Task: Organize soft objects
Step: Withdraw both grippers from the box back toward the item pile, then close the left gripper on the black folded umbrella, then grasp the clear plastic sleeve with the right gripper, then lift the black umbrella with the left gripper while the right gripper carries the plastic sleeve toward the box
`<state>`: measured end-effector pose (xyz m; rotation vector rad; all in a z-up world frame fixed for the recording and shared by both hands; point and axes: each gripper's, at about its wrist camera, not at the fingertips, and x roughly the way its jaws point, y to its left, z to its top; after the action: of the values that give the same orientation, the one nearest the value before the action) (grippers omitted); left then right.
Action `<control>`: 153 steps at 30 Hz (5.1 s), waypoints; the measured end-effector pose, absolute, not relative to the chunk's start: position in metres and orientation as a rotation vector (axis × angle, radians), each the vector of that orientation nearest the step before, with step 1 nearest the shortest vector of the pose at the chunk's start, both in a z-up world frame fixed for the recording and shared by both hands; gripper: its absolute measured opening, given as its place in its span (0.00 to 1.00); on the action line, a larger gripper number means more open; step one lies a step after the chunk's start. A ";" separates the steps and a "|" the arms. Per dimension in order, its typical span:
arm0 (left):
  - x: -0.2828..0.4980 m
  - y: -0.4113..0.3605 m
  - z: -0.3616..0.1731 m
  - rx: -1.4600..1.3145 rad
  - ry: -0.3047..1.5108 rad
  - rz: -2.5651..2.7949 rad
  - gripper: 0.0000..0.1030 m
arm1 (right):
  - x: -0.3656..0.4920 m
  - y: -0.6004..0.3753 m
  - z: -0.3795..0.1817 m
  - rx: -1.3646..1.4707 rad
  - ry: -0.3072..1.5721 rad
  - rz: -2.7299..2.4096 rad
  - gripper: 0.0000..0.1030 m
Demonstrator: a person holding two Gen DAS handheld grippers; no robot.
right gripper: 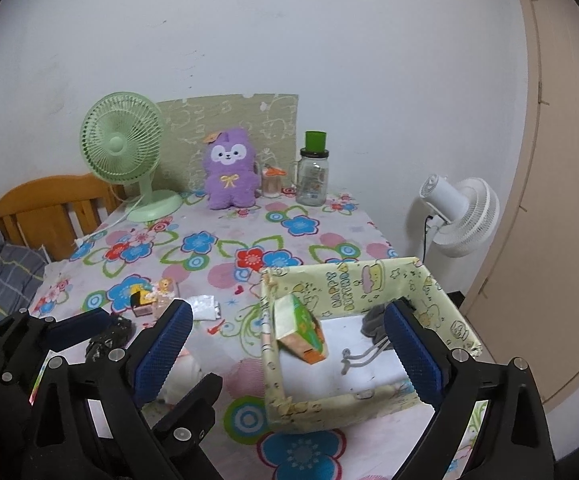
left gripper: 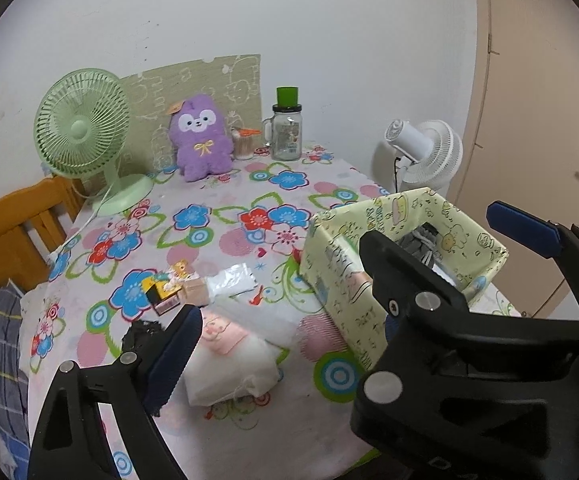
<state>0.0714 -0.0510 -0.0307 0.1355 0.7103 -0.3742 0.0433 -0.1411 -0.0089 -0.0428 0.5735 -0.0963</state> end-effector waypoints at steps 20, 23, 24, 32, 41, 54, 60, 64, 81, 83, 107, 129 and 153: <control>0.072 -0.013 -0.051 0.135 0.730 -0.264 0.85 | 0.050 -0.105 -0.031 -0.077 0.618 -0.003 0.96; 0.073 -0.005 -0.053 0.130 0.722 -0.251 0.85 | 0.052 -0.098 -0.033 -0.084 0.622 0.014 0.96; 0.073 -0.003 -0.053 0.132 0.716 -0.243 0.85 | 0.054 -0.095 -0.035 -0.087 0.624 0.019 0.96; 0.081 0.021 -0.063 0.117 0.734 -0.194 0.85 | 0.067 -0.074 -0.045 -0.096 0.659 0.068 0.96; 0.088 0.038 -0.077 0.116 0.737 -0.151 0.81 | 0.079 -0.061 -0.062 -0.103 0.696 0.096 0.96; 0.106 0.059 -0.101 0.094 0.794 -0.121 0.79 | 0.099 -0.052 -0.090 -0.081 0.773 0.114 0.96; 0.115 0.064 -0.114 0.087 0.824 -0.111 0.78 | 0.109 -0.051 -0.105 -0.078 0.808 0.109 0.96; 0.123 0.068 -0.120 0.080 0.846 -0.095 0.76 | 0.118 -0.050 -0.112 -0.081 0.829 0.106 0.96; 0.154 0.070 -0.134 0.093 0.910 -0.077 0.70 | 0.153 -0.047 -0.130 -0.053 0.876 0.148 0.96; 0.158 0.071 -0.137 0.097 0.922 -0.073 0.67 | 0.157 -0.046 -0.133 -0.057 0.884 0.155 0.96; 0.167 0.067 -0.142 0.151 0.922 -0.099 0.66 | 0.182 -0.035 -0.153 -0.039 0.950 0.188 0.68; 0.156 0.057 -0.135 0.107 0.913 -0.161 0.39 | 0.168 -0.038 -0.141 -0.068 0.913 0.227 0.39; 0.133 0.040 -0.105 0.123 0.835 -0.168 0.38 | 0.138 -0.047 -0.108 -0.036 0.845 0.244 0.12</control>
<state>0.1331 0.0396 -0.1054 0.1232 0.8354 -0.1676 0.1381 -0.0474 -0.1075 -0.0360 0.8447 0.2440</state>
